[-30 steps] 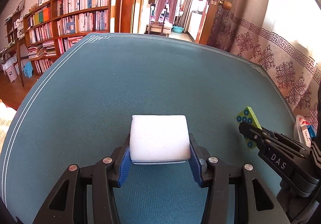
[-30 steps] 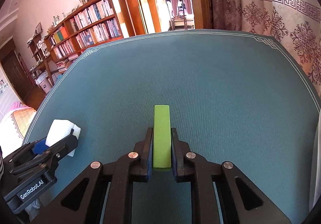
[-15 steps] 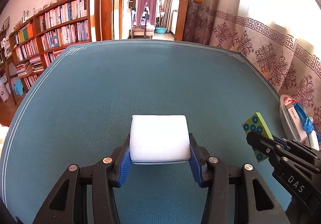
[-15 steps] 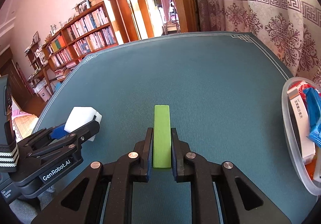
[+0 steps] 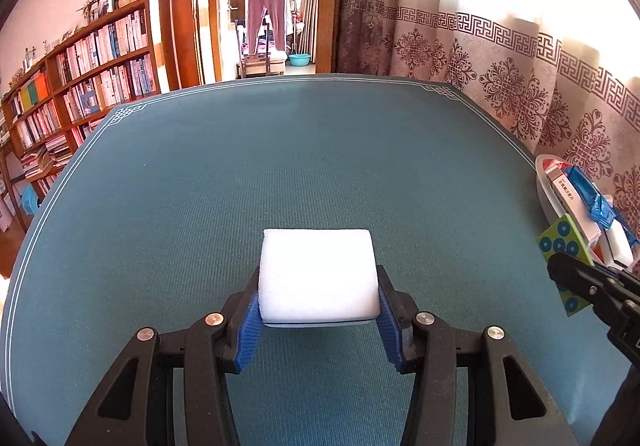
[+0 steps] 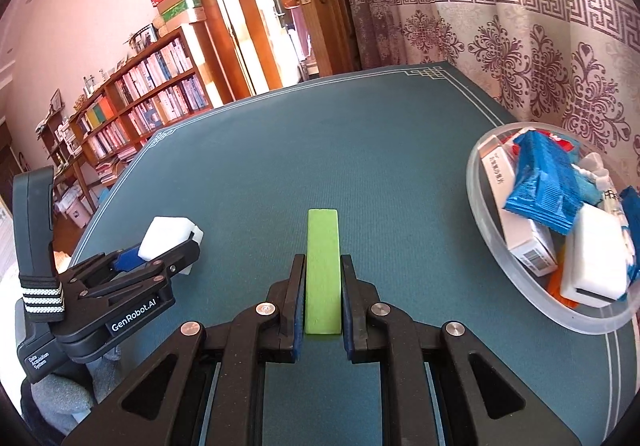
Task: Organize objects
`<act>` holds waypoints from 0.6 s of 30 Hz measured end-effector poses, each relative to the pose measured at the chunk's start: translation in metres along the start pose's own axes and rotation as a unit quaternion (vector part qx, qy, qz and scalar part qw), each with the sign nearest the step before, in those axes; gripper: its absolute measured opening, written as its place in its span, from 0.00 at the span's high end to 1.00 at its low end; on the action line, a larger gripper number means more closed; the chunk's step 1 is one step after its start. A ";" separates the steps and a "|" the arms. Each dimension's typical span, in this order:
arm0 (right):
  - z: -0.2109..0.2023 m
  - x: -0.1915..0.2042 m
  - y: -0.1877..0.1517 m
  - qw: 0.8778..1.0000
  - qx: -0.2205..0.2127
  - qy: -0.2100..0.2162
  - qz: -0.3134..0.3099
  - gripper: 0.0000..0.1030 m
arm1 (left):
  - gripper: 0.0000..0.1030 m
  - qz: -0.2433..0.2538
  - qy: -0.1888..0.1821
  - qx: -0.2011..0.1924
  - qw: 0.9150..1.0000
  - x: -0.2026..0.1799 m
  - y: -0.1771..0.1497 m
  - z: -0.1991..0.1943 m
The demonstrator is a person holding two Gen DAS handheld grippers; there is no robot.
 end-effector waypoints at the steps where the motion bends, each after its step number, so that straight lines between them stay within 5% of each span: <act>1: -0.005 -0.005 0.001 1.000 -0.004 -0.002 0.003 0.85 | 0.49 0.002 0.001 0.000 1.000 -0.001 0.000 0.000; 18: -0.084 -0.106 0.054 0.989 -0.104 -0.063 0.081 0.85 | 0.49 0.018 -0.014 0.009 1.000 -0.029 -0.006 -0.007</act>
Point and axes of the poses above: each gripper's, at about its wrist camera, not at the fingertips, and z roughly the way its jaws point, x to its left, y to its top, the point moved 10 cm from there along z, roughly the way its jaws point, and after that the axes turned 15 degrees about z, right-handed, at the moved point
